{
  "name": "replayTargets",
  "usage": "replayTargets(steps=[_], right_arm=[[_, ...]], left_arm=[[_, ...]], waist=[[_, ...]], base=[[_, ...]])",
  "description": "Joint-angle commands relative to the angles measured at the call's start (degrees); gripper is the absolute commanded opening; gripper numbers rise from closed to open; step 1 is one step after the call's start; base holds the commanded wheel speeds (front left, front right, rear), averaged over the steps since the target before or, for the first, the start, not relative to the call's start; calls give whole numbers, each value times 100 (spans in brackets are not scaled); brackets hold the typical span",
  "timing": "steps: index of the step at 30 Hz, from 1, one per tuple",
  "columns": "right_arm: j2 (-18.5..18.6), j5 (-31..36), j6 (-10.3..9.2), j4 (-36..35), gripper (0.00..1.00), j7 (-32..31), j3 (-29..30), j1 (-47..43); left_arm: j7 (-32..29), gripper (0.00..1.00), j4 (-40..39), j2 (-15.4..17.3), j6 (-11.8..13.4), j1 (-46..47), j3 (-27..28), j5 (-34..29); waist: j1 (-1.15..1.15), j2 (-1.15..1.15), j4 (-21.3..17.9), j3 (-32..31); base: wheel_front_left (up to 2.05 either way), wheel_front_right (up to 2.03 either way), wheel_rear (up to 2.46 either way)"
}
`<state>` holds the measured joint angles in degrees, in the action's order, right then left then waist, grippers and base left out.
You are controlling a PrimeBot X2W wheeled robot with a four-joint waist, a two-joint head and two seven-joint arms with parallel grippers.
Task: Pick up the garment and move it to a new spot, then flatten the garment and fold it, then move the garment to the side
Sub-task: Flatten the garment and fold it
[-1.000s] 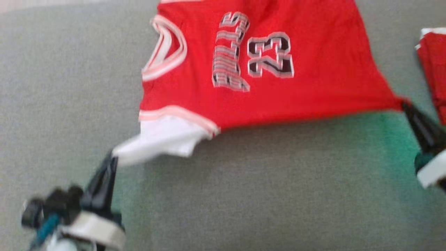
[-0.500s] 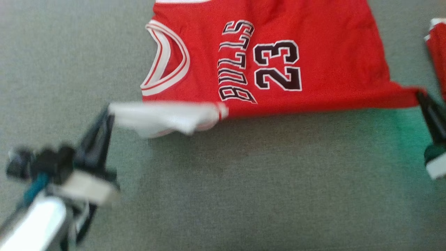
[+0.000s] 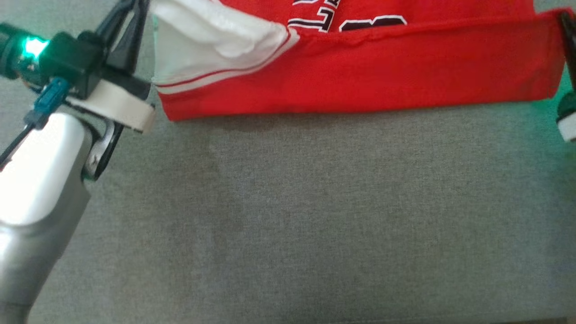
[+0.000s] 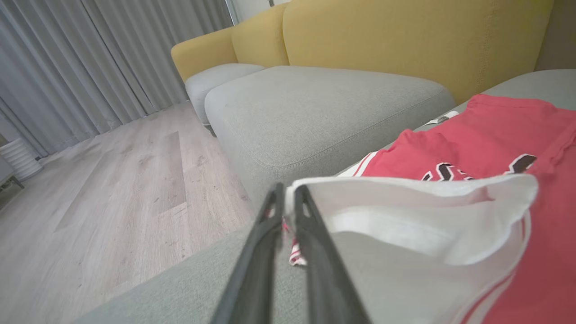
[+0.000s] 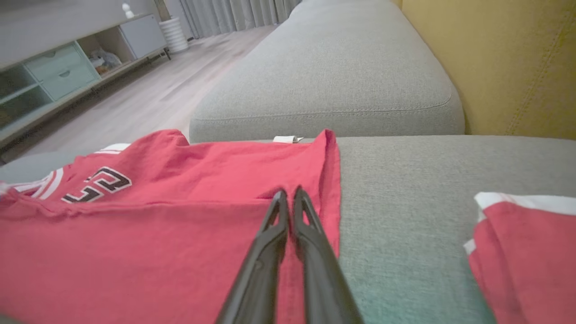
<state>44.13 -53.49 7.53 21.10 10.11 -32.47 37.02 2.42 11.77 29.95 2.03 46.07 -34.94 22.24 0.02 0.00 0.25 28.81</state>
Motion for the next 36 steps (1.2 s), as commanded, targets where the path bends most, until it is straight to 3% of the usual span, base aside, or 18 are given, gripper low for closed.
replayTargets(steps=[1, 9, 16, 25, 26, 27, 29, 30, 36], right_arm=[[102, -42, -4, -76, 100, 71, -13, -64], [-212, -113, -4, 15, 100, 477, 336, -261], [-633, 221, -4, -176, 100, 487, 871, -795], [-898, 414, -4, -167, 100, 488, 1090, -1099], [-923, 422, -4, -144, 100, 488, 1095, -1109], [-948, 429, -4, -120, 100, 488, 1098, -1118], [-1000, 444, -4, -48, 100, 488, 1074, -1127], [-1026, 453, -4, 5, 100, 488, 1045, -1126], [-1093, 448, -4, 558, 100, 484, 618, -1022]], left_arm=[[53, 100, -78, 195, 38, 158, 241, -32], [667, 100, 424, -383, 373, -436, 292, 302], [944, 100, 757, -673, 625, -1289, 412, 708], [1024, 100, 1462, -954, 450, -1625, 269, 921], [1005, 92, 1524, -979, 403, -1627, 225, 927], [989, 53, 1573, -1004, 356, -1631, 184, 935], [955, 4, 1656, -1029, 291, -1646, 104, 928], [928, 0, 1688, -1044, 263, -1659, 73, 937], [902, 0, 1704, -1029, 224, -1643, -66, 854]], waist=[[-2, 0, -11, 62], [-2, 0, 82, 28], [-2, 0, 17, -90], [-2, 0, -108, -174], [-2, 0, -120, -181], [-2, 0, -131, -188], [-2, 0, -144, -199], [-2, 0, -143, -205], [-2, 0, -73, -233]], base=[[0, 0, 0], [0, 0, 0], [0, 0, 0], [0, 0, 0], [0, 0, 0], [0, 0, 0], [0, 0, 0], [0, 0, 0], [0, 0, 0]])
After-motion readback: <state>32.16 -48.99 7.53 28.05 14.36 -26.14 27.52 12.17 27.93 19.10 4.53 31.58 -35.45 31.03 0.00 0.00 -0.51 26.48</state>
